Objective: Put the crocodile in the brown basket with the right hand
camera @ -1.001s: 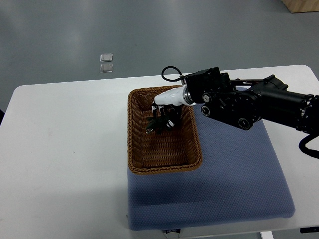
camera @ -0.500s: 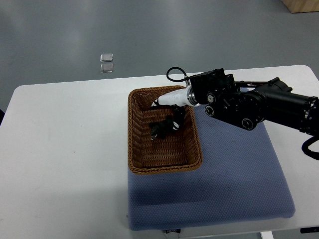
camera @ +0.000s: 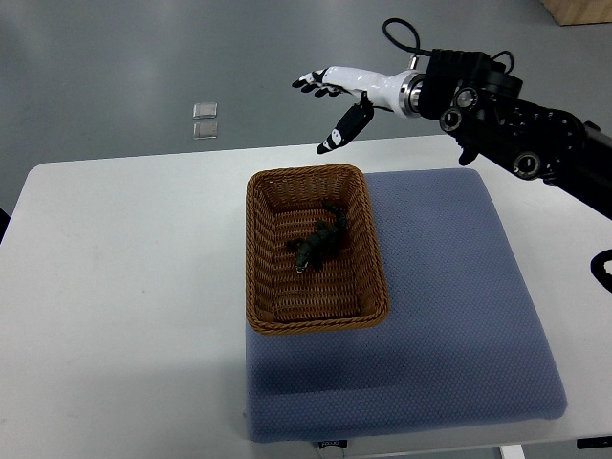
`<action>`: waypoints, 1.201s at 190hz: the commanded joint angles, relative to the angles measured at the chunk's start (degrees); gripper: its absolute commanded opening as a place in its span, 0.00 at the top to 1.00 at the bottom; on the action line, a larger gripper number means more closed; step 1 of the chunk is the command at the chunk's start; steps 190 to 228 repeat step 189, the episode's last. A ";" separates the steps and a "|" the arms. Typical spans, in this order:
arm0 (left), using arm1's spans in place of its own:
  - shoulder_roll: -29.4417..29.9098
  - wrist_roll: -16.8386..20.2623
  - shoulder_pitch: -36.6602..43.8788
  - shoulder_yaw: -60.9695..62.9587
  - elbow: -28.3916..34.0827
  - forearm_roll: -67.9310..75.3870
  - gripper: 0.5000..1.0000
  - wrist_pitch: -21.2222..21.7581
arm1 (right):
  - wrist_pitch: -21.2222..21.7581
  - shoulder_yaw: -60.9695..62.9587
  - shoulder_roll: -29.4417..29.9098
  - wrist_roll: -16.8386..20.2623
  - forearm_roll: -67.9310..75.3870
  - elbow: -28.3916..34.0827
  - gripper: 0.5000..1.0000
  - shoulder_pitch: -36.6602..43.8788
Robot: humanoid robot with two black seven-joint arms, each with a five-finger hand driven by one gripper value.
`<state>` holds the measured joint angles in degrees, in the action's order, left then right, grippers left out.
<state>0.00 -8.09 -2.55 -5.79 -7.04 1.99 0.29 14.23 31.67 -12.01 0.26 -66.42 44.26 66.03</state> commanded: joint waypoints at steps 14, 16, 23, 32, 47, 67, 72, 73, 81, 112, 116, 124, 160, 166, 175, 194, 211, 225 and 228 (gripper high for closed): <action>0.00 0.00 0.00 0.34 -0.26 0.03 0.00 -0.03 | -4.48 18.78 -0.30 -3.51 10.52 -2.68 0.15 -8.29; 0.00 0.00 0.00 0.34 -0.35 0.03 0.00 -0.03 | -4.65 19.75 -0.21 -3.69 11.48 -3.12 0.15 -8.82; 0.00 0.00 0.00 0.43 -0.52 0.03 0.00 -0.03 | -5.18 23.69 0.14 -4.56 15.78 -4.79 0.15 -10.57; 0.00 0.00 0.00 0.51 -0.61 0.03 0.00 -0.03 | -5.44 27.22 0.32 -5.53 20.80 -6.38 0.15 -11.89; 0.00 0.00 0.00 0.60 -0.79 0.12 0.00 -0.03 | -5.36 30.91 0.58 -6.76 30.73 -8.40 0.15 -14.00; 0.00 0.00 0.00 0.78 -0.79 0.12 0.00 -0.03 | -4.74 32.49 0.58 -7.03 47.26 -9.10 0.15 -18.13; 0.00 0.00 0.00 0.78 -0.79 0.12 0.00 -0.03 | -4.65 32.58 0.58 -7.11 51.81 -9.10 0.15 -19.27; 0.00 0.00 0.00 0.78 -0.79 0.12 0.00 -0.03 | -4.65 32.58 0.58 -7.11 51.83 -9.10 0.15 -19.27; 0.00 0.00 -0.09 0.78 -0.79 0.12 0.00 -0.03 | -4.48 32.67 0.58 -7.46 57.18 -9.10 0.15 -20.33; 0.00 0.00 -0.09 0.78 -0.79 0.12 0.00 -0.03 | -0.61 32.58 0.67 -9.13 67.47 -9.10 0.14 -24.37; 0.00 0.00 -0.09 0.78 -0.79 0.12 0.00 -0.03 | 0.35 32.58 0.85 -9.13 67.65 -9.10 0.14 -24.81; 0.00 0.00 -0.09 0.87 -0.79 0.12 0.00 -0.03 | 2.11 32.67 1.90 -9.13 67.82 -9.10 0.14 -25.78; 0.00 0.00 -0.09 0.87 -0.79 0.12 0.00 -0.03 | 6.33 33.19 5.24 -9.31 67.82 -9.01 0.14 -28.24; 0.00 0.00 -0.09 0.87 -0.79 0.12 0.00 -0.03 | 6.51 33.19 5.24 -9.31 67.82 -9.10 0.14 -28.33; 0.00 0.00 -0.09 0.87 -0.79 0.12 0.00 -0.03 | 6.60 33.19 5.24 -9.31 67.82 -9.10 0.14 -28.41; 0.00 0.00 -0.09 0.87 -0.79 0.12 0.00 -0.03 | 6.60 33.19 5.15 -9.31 67.82 -9.10 0.14 -28.33; 0.00 0.00 -0.09 0.87 -0.79 0.12 0.00 -0.03 | 6.60 33.19 5.15 -9.31 67.82 -9.10 0.14 -28.33; 0.00 0.00 -0.09 0.87 -0.79 0.12 0.00 -0.03 | 6.60 33.19 5.15 -9.31 67.82 -9.10 0.14 -28.33; 0.00 0.00 -0.09 0.87 -0.79 0.12 0.00 -0.03 | 6.60 33.19 5.15 -9.31 67.82 -9.10 0.14 -28.33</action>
